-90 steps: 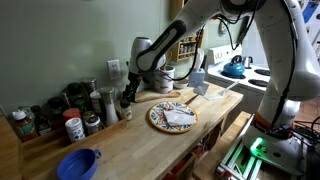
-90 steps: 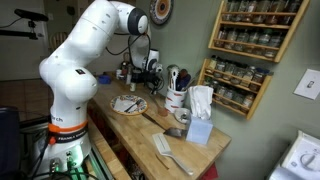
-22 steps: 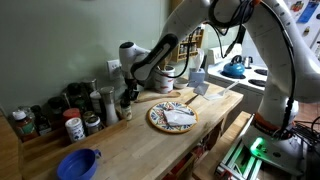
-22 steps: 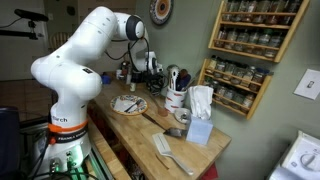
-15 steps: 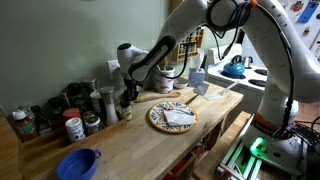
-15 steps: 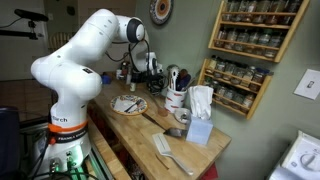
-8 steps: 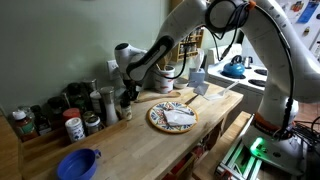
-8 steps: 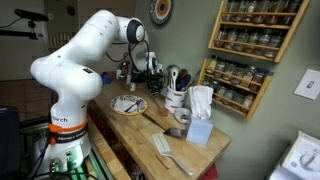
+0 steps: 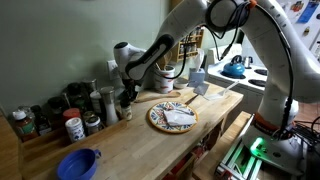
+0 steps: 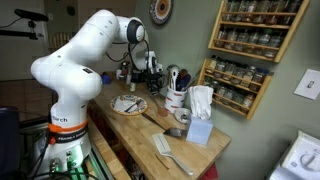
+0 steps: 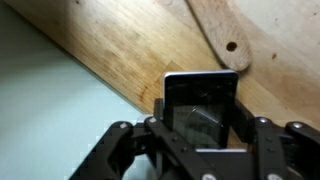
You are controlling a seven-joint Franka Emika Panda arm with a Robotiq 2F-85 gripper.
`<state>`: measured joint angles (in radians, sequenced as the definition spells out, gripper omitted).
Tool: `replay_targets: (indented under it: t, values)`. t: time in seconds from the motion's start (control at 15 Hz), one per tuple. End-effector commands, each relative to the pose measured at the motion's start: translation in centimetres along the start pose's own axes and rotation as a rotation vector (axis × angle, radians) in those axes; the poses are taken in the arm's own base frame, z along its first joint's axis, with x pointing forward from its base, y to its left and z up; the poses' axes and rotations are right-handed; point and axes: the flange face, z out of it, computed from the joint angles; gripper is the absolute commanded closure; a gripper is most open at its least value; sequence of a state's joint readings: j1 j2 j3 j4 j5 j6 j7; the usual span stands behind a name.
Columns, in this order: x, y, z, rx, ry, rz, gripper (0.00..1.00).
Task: Place the timer against against the wall
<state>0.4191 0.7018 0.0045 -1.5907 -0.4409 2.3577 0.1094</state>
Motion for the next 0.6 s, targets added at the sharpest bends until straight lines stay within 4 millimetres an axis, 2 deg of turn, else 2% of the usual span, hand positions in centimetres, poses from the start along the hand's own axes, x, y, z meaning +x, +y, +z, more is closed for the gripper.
replay_targets:
  t: [0.0, 0.13, 0.53]
  values:
    - [-2.1, 0.1, -1.2, 0.088, 0.091, -0.028, 0.60]
    - [-3.4, 0.4, -1.2, 0.131, 0.173, -0.028, 0.60]
    - [-7.9, 2.0, 0.5, 0.219, 0.426, 0.016, 0.60]
